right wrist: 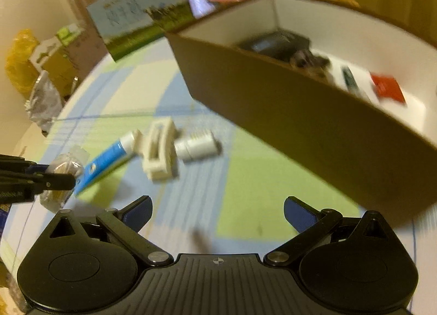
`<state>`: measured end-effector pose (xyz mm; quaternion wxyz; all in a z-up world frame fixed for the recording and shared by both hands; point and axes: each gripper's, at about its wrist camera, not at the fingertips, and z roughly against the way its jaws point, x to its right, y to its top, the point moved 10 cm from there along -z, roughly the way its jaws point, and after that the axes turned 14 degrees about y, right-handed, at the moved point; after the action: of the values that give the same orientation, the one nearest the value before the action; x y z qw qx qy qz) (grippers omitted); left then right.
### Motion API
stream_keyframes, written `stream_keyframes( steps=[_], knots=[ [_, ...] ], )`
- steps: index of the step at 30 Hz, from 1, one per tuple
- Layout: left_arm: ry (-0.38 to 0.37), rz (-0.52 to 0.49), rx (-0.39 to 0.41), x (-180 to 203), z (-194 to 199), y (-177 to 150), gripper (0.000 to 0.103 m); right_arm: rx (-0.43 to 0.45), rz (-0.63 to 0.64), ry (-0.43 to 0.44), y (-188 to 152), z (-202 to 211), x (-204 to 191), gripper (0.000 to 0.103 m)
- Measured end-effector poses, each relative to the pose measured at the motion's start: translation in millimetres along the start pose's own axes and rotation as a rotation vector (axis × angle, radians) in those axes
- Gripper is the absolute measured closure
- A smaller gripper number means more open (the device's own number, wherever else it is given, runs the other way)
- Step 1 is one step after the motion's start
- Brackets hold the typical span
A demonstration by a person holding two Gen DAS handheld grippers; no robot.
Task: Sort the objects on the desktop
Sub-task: 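Grasp the white pill bottle with the right gripper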
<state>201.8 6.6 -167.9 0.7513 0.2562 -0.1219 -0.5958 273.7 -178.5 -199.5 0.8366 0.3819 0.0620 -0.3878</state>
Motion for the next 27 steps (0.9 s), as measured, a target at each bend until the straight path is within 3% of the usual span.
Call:
stream_keyframes(
  steps=[2,10,21,27],
  knots=[
    [0.02,0.024,0.003,-10.6,-0.8,5.1,0.081,0.01,0.042,0.003,8.0,-9.1,-1.3,0.021],
    [0.051,0.082,-0.019,-34.6,-16.0,16.5,0.081,0.013,0.11,0.042,26.9,-46.1,0.6,0.043],
    [0.041,0.096,-0.045,-36.5,-34.5,26.9,0.081,-0.049,0.208,0.058,32.9,-83.2,-2.5,0.048],
    [0.036,0.086,-0.044,-32.8,-37.2,31.7,0.081,-0.066,0.229,0.063,34.2,-89.5,-2.2,0.059]
  ],
)
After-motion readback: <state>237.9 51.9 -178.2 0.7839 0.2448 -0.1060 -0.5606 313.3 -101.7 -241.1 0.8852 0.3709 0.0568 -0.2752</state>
